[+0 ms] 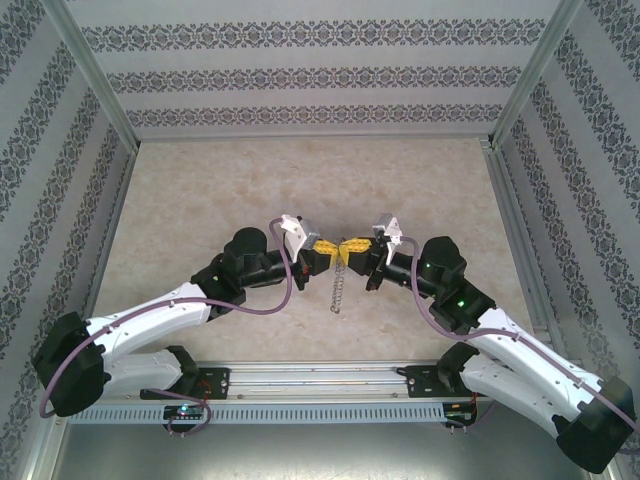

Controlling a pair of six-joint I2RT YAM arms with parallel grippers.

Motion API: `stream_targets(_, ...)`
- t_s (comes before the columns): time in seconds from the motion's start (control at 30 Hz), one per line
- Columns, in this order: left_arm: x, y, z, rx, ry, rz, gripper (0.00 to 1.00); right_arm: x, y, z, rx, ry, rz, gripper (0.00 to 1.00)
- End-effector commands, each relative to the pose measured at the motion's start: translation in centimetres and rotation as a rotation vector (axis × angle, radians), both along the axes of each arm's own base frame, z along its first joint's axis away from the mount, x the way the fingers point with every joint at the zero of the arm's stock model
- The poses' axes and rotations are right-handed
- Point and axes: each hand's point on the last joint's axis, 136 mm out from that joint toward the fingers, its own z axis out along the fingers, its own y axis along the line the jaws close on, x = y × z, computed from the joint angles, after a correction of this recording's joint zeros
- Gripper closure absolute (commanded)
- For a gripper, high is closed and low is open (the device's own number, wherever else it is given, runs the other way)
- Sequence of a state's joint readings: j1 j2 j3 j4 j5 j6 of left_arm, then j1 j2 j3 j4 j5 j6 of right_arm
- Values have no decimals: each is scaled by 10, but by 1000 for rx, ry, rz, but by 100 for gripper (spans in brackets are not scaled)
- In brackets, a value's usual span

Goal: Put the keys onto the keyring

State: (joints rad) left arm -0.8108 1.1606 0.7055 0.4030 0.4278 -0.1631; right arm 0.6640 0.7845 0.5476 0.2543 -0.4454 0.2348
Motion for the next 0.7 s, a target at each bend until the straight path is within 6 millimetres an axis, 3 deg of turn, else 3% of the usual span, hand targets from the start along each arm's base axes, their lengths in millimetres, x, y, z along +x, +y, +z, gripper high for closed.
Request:
stream_targets(0.0,-7,-6,35,-83,-67,-31,100,3,1,9,0,-39,-15,100)
stream_targets(0.3,-11,-3,41,-108,-80,-38,100,16,-9,-8,-32,-26,-85,100)
stream_targets(0.67,-13,-2,42,-114,-84,-44,100,23,-22,-13,-15,-1,-118,100)
